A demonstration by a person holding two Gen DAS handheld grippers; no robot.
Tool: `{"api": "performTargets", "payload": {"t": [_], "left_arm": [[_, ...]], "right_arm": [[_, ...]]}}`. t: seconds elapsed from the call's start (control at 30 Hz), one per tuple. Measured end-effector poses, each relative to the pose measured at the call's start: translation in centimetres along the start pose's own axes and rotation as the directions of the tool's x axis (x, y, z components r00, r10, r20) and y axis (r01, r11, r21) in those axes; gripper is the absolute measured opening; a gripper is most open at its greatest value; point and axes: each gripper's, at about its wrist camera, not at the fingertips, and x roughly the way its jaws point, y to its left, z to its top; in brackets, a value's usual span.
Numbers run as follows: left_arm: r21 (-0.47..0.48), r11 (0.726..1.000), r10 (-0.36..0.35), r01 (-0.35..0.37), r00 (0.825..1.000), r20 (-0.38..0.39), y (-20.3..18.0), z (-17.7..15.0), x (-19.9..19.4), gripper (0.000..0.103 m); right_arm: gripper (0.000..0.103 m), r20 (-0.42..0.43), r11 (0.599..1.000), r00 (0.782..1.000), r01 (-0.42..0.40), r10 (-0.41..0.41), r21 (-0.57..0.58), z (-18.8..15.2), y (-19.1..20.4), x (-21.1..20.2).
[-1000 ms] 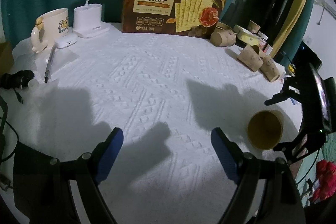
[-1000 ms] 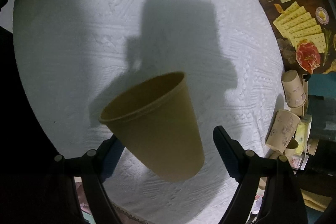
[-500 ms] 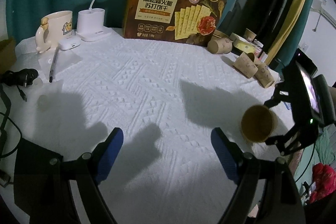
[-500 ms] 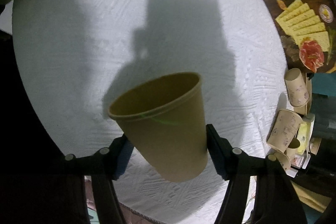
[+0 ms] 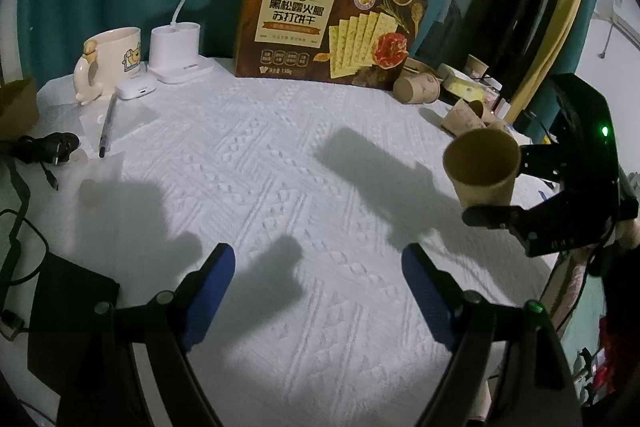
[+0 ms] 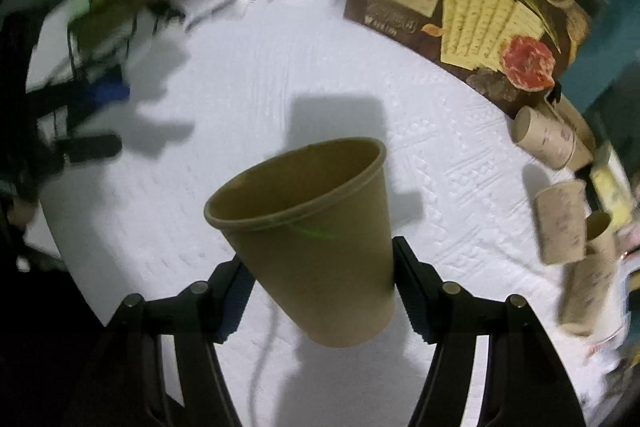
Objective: Flip cup upright
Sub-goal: 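Rotate the right gripper to turn the held cup opening up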
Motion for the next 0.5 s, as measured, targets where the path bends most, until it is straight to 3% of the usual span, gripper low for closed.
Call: {"api": "performTargets", "payload": {"t": [0.27,0.5], "left_arm": [[0.026,1.000,0.017,-0.016,1.000,-0.026,-1.2,-0.2,0.5,0.086],[0.032,0.999,0.022,-0.021,0.999,-0.041,-1.7,-0.3,1.1,0.086]], "right_arm": [[0.063,0.193,0.969,0.980,-0.087,0.042,0.232,-2.2,-2.0,0.1],[0.063,0.322,0.953,0.947,-0.104,0.007,0.286,-5.2,-1.1,1.1]]}}
